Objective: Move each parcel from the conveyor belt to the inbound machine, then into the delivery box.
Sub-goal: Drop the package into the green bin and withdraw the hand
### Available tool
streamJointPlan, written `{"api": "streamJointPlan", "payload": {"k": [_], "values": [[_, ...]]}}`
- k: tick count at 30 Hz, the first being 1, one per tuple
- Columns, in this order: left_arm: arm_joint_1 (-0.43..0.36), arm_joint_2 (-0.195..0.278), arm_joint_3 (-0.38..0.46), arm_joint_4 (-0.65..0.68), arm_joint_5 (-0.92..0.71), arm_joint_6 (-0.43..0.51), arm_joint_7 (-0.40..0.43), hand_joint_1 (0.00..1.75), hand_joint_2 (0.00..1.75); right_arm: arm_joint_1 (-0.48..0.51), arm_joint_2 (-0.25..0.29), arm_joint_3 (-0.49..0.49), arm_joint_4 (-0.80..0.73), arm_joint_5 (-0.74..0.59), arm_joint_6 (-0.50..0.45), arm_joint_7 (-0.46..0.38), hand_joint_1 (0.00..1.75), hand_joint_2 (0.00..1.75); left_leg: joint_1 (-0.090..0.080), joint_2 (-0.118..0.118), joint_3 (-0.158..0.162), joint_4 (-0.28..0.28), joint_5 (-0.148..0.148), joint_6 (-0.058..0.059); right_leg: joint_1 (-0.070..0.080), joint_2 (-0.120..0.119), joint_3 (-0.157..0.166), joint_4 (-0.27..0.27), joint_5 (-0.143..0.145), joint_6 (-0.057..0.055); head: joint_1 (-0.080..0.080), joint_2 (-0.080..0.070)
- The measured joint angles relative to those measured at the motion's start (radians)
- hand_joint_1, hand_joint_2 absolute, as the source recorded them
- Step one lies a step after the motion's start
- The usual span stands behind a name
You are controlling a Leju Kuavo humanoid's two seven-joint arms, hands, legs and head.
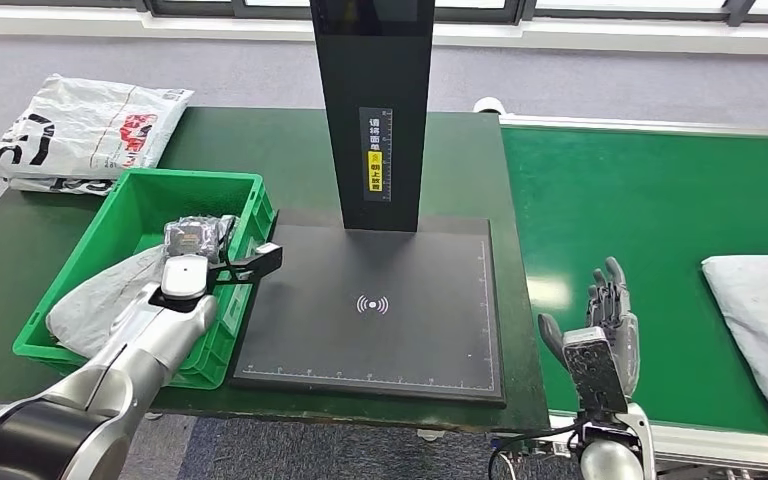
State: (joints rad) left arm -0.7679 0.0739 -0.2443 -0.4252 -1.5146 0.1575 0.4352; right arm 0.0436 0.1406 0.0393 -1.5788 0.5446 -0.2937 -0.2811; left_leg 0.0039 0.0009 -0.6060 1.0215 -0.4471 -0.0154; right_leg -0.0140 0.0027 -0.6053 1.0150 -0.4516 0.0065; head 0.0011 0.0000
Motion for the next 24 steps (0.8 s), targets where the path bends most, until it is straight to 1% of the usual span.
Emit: {"api": "streamJointPlan", "payload": {"k": [3, 4, 5, 7, 9, 11, 13, 14, 16, 18, 20, 22, 24], "values": [[-0.004, 0.0, 0.003, 0.012, 0.001, 0.001, -0.002, 0.17, 1.75, 0.001, 0.0, 0.0, 0.0, 0.0, 0.0, 0.0, 0.0, 1.75, 0.0, 0.0, 0.0, 0.0, 0.0, 0.0, 0.0, 0.0, 0.0, 0.0, 0.0, 0.0, 0.0, 0.0], [-0.005, 0.0, 0.008, 0.015, 0.004, 0.008, -0.002, 0.0, 1.75, 0.003, 0.0, 0.0, -0.001, 0.0, 0.001, 0.002, 0.0, 1.75, 0.0, 0.0, 0.0, 0.0, 0.0, 0.0, 0.0, 0.0, 0.0, 0.0, 0.0, 0.0, 0.0, 0.0], [-0.004, 0.0, 0.015, 0.017, 0.009, 0.021, -0.004, 0.0, 1.75, 0.005, 0.0, 0.0, -0.003, 0.001, 0.002, 0.005, 0.0, 1.75, 0.0, 0.0, 0.001, 0.0, 0.0, 0.0, 0.0, 0.0, 0.0, 0.0, 0.0, 0.0, 0.0, 0.0], [-0.002, -0.001, 0.041, 0.02, 0.044, 0.077, -0.03, 0.0, 0.87, 0.01, -0.001, 0.0, -0.01, 0.003, 0.008, 0.02, 0.0, 1.75, 0.0, 0.0, 0.001, 0.0, 0.0, 0.0, 0.0, 0.0, 0.0, 0.0, 0.0, 0.0, 0.0, 0.0], [-0.002, -0.005, 0.083, 0.021, 0.11, 0.151, -0.093, 0.0, 0.0, 0.013, -0.001, 0.0, -0.02, 0.01, 0.016, 0.044, 0.0, 1.75, 0.0, 0.0, 0.001, 0.0, 0.001, 0.0, 0.0, 0.0, 0.0, 0.0, 0.0, 0.0, 0.0, 0.0], [-0.004, -0.013, 0.142, 0.017, 0.191, 0.24, -0.174, 0.0, 0.0, 0.012, -0.001, 0.0, -0.025, 0.018, 0.021, 0.068, 0.0, 1.75, 0.0, 0.0, 0.001, 0.0, 0.001, -0.001, 0.0, 0.0, 0.0, 0.0, 0.0, 0.0, 0.0, 0.0], [-0.009, -0.023, 0.211, 0.008, 0.297, 0.347, -0.282, 0.0, 0.0, 0.01, -0.001, 0.0, -0.027, 0.025, 0.023, 0.085, 0.0, 1.75, 0.0, 0.0, 0.001, 0.0, 0.001, -0.001, 0.0, 0.0, 0.0, 0.0, 0.0, 0.0, 0.0, 0.0], [-0.014, -0.03, 0.246, 0.001, 0.365, 0.392, -0.353, 0.0, 0.0, 0.009, -0.001, 0.0, -0.027, 0.027, 0.022, 0.089, 0.0, 1.75, 0.0, 0.0, 0.0, 0.0, 0.001, -0.001, 0.0, 0.0, 0.0, 0.0, 0.0, 0.0, 0.0, 0.0], [-0.023, -0.046, 0.326, -0.022, 0.549, 0.448, -0.539, 0.0, 0.0, 0.008, -0.001, 0.0, -0.027, 0.029, 0.018, 0.092, 0.0, 1.75, 0.0, 0.0, 0.0, 0.0, 0.001, -0.001, 0.0, 0.0, 0.0, 0.0, 0.0, 0.0, 0.0, 0.0], [-0.028, -0.064, 0.401, -0.058, 0.748, 0.454, -0.723, 0.0, 0.0, 0.005, -0.001, 0.0, -0.026, 0.029, 0.011, 0.091, 0.0, 1.75, 0.0, 0.0, 0.0, 0.0, 0.001, -0.001, 0.0, 0.0, 0.0, 0.0, 0.0, 0.0, 0.0, 0.0], [-0.029, -0.083, 0.457, -0.098, 0.923, 0.438, -0.858, 0.0, 0.0, -0.002, -0.002, 0.0, -0.023, 0.029, 0.001, 0.089, 0.0, 1.75, 0.0, 0.0, 0.0, 0.0, 0.001, -0.001, 0.0, 0.0, 0.0, 0.0, 0.0, 0.0, 0.0, 0.0], [-0.026, -0.1, 0.485, -0.141, 1.075, 0.425, -0.94, 0.0, 0.0, -0.014, -0.005, 0.0, -0.014, 0.028, -0.011, 0.086, 0.0, 1.75, 0.0, 0.0, 0.0, 0.0, 0.001, -0.001, 0.0, 0.0, 0.0, 0.0, 0.0, 0.0, 0.0, 0.0], [-0.022, -0.113, 0.492, -0.181, 1.188, 0.416, -0.983, 0.0, 0.0, -0.031, -0.008, 0.0, -0.001, 0.024, -0.025, 0.085, 0.0, 1.75, 0.0, 0.0, 0.0, 0.0, 0.001, -0.001, 0.0, 0.0, 0.0, 0.0, 0.0, 0.0, 0.0, 0.0]]}}
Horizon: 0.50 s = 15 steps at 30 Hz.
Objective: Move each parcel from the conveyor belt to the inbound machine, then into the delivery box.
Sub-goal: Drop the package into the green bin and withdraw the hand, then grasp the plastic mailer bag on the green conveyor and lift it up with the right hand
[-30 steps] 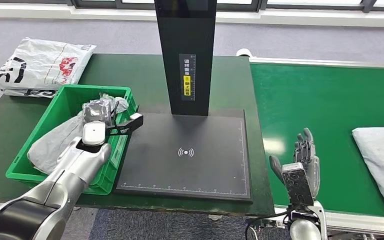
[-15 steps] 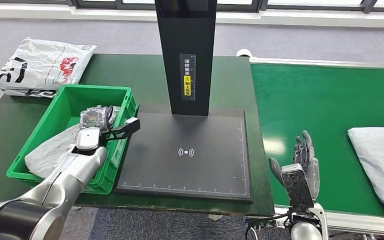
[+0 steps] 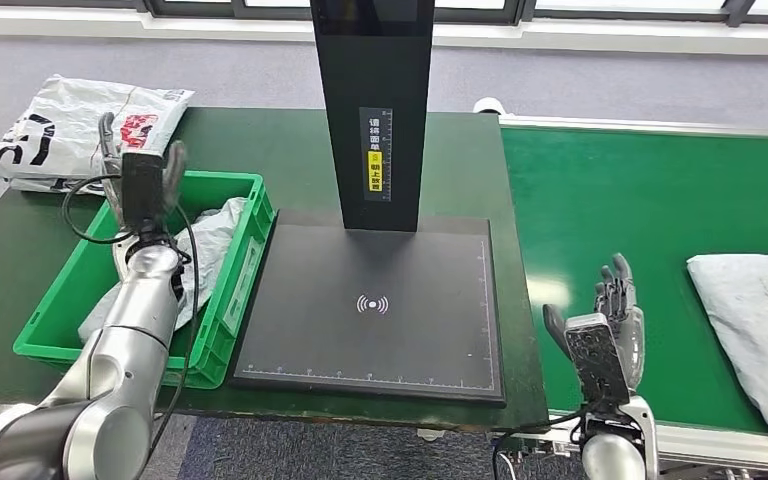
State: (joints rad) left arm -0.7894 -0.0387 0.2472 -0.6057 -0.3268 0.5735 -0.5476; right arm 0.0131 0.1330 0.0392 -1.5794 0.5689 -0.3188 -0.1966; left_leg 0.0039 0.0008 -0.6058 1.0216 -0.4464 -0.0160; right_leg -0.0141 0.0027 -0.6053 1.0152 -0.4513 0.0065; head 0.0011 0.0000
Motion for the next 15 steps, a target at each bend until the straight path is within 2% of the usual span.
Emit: {"api": "streamJointPlan", "payload": {"k": [4, 7, 11, 15], "values": [[0.007, -0.029, -0.004, -0.052, 0.117, -0.067, -0.013, 0.0, 0.0, -0.018, -0.002, -0.003, 0.023, 0.004, -0.034, -0.002, 0.0, 1.75, 0.0, 0.0, 0.0, 0.0, 0.0, 0.0, 0.0, -0.001, 0.0, 0.0, 0.0, 0.0, 0.0, 0.0], [0.018, -0.053, -0.04, -0.073, 0.146, -0.223, 0.014, 0.0, 0.0, -0.018, -0.006, -0.018, 0.032, 0.016, -0.057, 0.002, 0.0, 1.75, 0.0, -0.001, 0.0, 0.0, 0.0, 0.0, 0.0, -0.001, 0.0, 0.0, 0.0, 0.0, 0.0, 0.0], [0.062, -0.103, -0.159, -0.09, 0.132, -0.431, 0.03, 0.0, 0.0, -0.028, -0.011, -0.064, 0.059, 0.037, -0.072, 0.009, 0.0, 1.75, -0.001, -0.003, 0.0, 0.001, 0.0, 0.001, -0.002, -0.003, 0.001, 0.0, 0.0, 0.0, 0.0, 0.0], [0.122, -0.164, -0.293, -0.093, 0.129, -0.505, 0.02, 0.0, 0.0, -0.052, -0.009, -0.132, 0.112, 0.064, -0.071, -0.001, 0.0, 1.75, -0.003, -0.003, -0.001, 0.001, -0.002, 0.003, -0.003, -0.003, 0.001, -0.001, 0.0, 0.001, 0.0, 0.0]]}}
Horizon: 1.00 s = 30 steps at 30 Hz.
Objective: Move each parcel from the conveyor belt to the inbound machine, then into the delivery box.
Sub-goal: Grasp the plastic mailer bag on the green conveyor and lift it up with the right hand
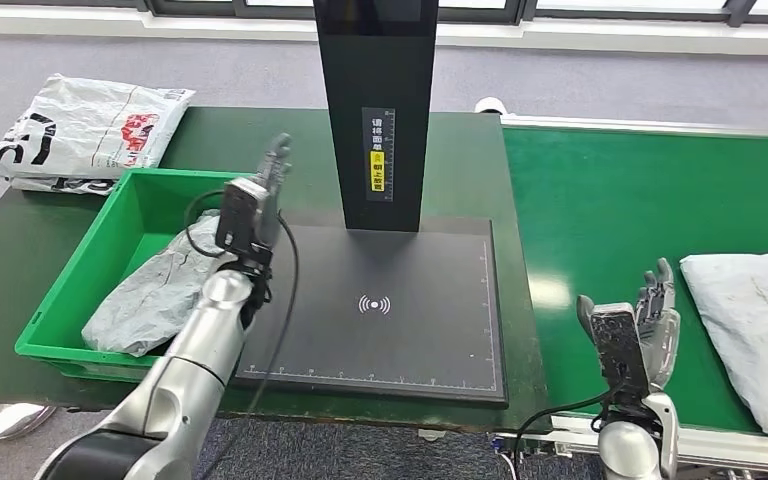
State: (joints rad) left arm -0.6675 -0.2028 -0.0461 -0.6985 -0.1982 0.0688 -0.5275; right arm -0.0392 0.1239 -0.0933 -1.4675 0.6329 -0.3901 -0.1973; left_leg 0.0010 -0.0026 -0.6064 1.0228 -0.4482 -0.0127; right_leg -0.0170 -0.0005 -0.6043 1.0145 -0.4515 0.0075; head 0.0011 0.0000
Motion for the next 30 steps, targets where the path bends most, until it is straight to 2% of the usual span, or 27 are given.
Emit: {"api": "streamJointPlan", "payload": {"k": [2, 6, 13, 17, 21, 24, 30], "values": [[0.02, -0.022, -0.054, 0.0, 0.001, -0.006, -0.001, 0.0, 0.0, -0.007, 0.002, -0.028, 0.021, 0.005, 0.002, -0.003, 0.0, 1.75, 0.0, 0.0, 0.0, 0.0, 0.0, 0.0, 0.0, 0.0, 0.0, 0.0, 0.0, 0.0, 0.0, 0.0], [0.035, -0.04, -0.108, 0.0, 0.003, -0.009, -0.002, 0.0, 1.75, -0.012, 0.003, -0.054, 0.047, 0.006, 0.003, -0.007, 0.0, 1.75, 0.0, 0.002, 0.0, 0.0, 0.0, 0.0, 0.001, 0.001, -0.001, 0.0, 0.0, 0.0, 0.0, 0.0], [0.049, -0.076, -0.161, 0.018, 0.019, -0.098, 0.003, 0.0, 1.75, -0.034, 0.007, -0.098, 0.101, 0.0, 0.009, -0.033, 0.0, 1.75, 0.002, 0.001, 0.0, -0.001, 0.0, 0.0, 0.002, 0.0, -0.001, 0.0, 0.0, 0.0, 0.0, 0.0], [0.051, -0.103, -0.222, 0.062, 0.02, -0.11, 0.005, 0.0, 1.75, -0.06, 0.01, -0.14, 0.171, 0.107, -0.068, -0.01, 0.0, 1.75, 0.001, 0.001, 0.0, 0.0, 0.0, 0.0, 0.001, 0.001, 0.0, 0.0, 0.0, 0.0, 0.0, 0.0], [0.051, -0.117, -0.26, 0.093, 0.017, -0.113, 0.015, 0.0, 1.75, -0.075, 0.01, -0.19, 0.226, 0.276, -0.156, 0.075, 0.0, 1.75, 0.0, 0.001, 0.0, 0.0, 0.0, 0.0, 0.0, 0.0, -0.001, 0.0, 0.0, 0.001, 0.0, 0.0], [0.049, -0.124, -0.28, 0.109, 0.012, -0.109, 0.036, 0.0, 1.75, -0.077, 0.004, -0.242, 0.261, 0.48, -0.187, 0.203, 0.0, 1.75, 0.0, 0.001, 0.0, 0.0, 0.0, 0.001, 0.0, 0.0, -0.001, 0.0, -0.001, 0.001, 0.0, 0.0], [0.037, -0.138, -0.298, 0.146, 0.008, -0.078, 0.064, 0.0, 1.75, -0.07, -0.01, -0.389, 0.317, 0.823, -0.173, 0.405, 0.0, 1.75, 0.0, 0.0, 0.0, 0.0, -0.001, 0.001, 0.0, 0.0, -0.001, 0.0, -0.001, 0.001, 0.0, 0.0]]}}
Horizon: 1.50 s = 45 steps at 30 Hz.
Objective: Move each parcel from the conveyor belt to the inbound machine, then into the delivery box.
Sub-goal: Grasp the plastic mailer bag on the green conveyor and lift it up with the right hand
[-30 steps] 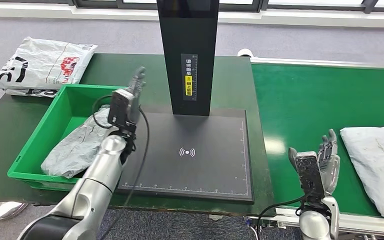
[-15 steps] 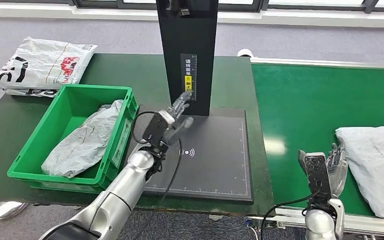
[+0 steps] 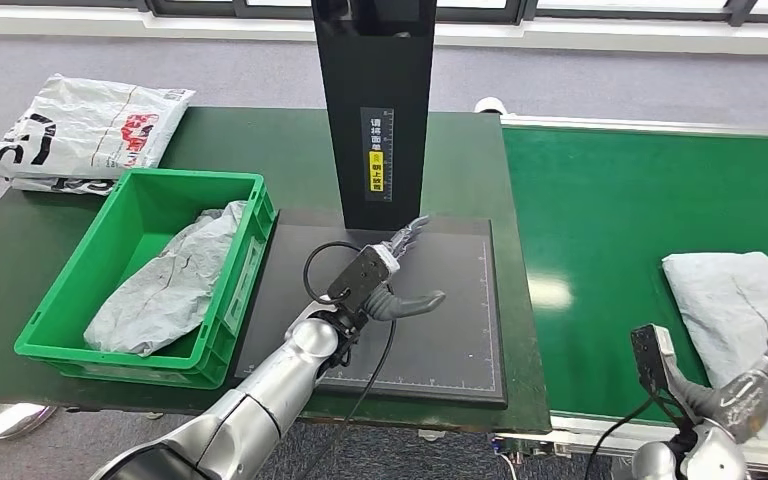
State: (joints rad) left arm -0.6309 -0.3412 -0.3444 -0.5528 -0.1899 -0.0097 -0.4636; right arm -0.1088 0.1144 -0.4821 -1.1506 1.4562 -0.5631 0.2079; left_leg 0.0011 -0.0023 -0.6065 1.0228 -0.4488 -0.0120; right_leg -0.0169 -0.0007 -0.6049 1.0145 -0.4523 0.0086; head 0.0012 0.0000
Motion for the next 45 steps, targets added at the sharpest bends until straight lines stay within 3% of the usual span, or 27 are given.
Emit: {"api": "streamJointPlan", "payload": {"k": [3, 7, 10, 13, 17, 24, 35, 45], "values": [[-0.007, -0.006, 0.0, 0.015, 0.0, 0.003, 0.003, 0.0, 1.75, 0.008, 0.0, -0.052, 0.014, 0.073, 0.019, 0.038, 0.0, 1.75, 0.0, 0.0, 0.0, 0.0, 0.0, 0.0, 0.0, 0.0, 0.0, 0.0, 0.0, 0.0, 0.0, 0.0], [-0.015, -0.011, 0.0, 0.029, 0.0, 0.003, 0.004, 0.0, 1.75, 0.011, 0.0, -0.082, 0.027, 0.087, 0.026, 0.052, 0.0, 1.75, 0.0, 0.001, 0.0, 0.0, 0.0, 0.0, 0.0, 0.001, 0.0, 0.0, 0.0, 0.0, 0.0, 0.0], [-0.019, -0.013, 0.0, 0.038, -0.003, 0.006, 0.008, 0.0, 1.75, 0.017, -0.005, -0.089, 0.035, 0.104, 0.056, 0.108, 0.0, 1.75, 0.0, 0.0, 0.0, 0.0, 0.0, 0.0, 0.0, 0.0, 0.0, 0.0, 0.0, 0.0, 0.0, 0.0], [-0.021, -0.013, 0.0, 0.046, -0.01, 0.013, 0.018, 0.0, 1.75, 0.031, -0.027, -0.089, 0.058, 0.113, 0.092, 0.172, 0.0, 1.75, 0.0, 0.0, 0.0, 0.0, 0.0, 0.0, 0.0, 0.0, 0.0, 0.0, 0.0, 0.0, 0.0, 0.0], [-0.017, 0.005, 0.0, 0.047, 0.003, 0.018, 0.022, 0.0, 1.75, 0.035, -0.08, -0.087, 0.143, 0.115, 0.115, 0.168, 0.0, 1.75, 0.0, 0.0, -0.001, 0.0, 0.0, 0.0, 0.0, 0.0, 0.001, 0.0, 0.0, 0.0, 0.0, 0.0], [0.051, 0.076, 0.0, -0.018, 0.025, 0.023, 0.023, 0.0, 1.75, 0.02, -0.138, -0.026, 0.252, 0.116, 0.155, 0.195, 0.0, 1.75, 0.0, 0.0, 0.0, -0.001, 0.0, 0.0, 0.0, -0.001, 0.001, 0.0, -0.001, 0.0, 0.0, 0.0], [0.077, 0.103, 0.0, -0.057, 0.028, 0.038, 0.029, 0.0, 1.75, -0.001, -0.16, 0.03, 0.285, 0.116, 0.172, 0.207, 0.0, 1.75, 0.0, 0.0, 0.0, -0.001, 0.0, 0.0, 0.0, -0.001, 0.002, 0.0, -0.001, 0.0, 0.0, 0.0], [0.128, 0.136, 0.003, -0.109, 0.045, 0.045, 0.031, 0.0, 1.75, -0.128, -0.201, 0.172, 0.431, 0.116, 0.177, 0.305, 0.0, 1.75, 0.0, -0.001, 0.001, -0.001, 0.001, 0.0, 0.0, -0.002, 0.002, 0.0, 0.0, 0.0, 0.0, 0.0]]}}
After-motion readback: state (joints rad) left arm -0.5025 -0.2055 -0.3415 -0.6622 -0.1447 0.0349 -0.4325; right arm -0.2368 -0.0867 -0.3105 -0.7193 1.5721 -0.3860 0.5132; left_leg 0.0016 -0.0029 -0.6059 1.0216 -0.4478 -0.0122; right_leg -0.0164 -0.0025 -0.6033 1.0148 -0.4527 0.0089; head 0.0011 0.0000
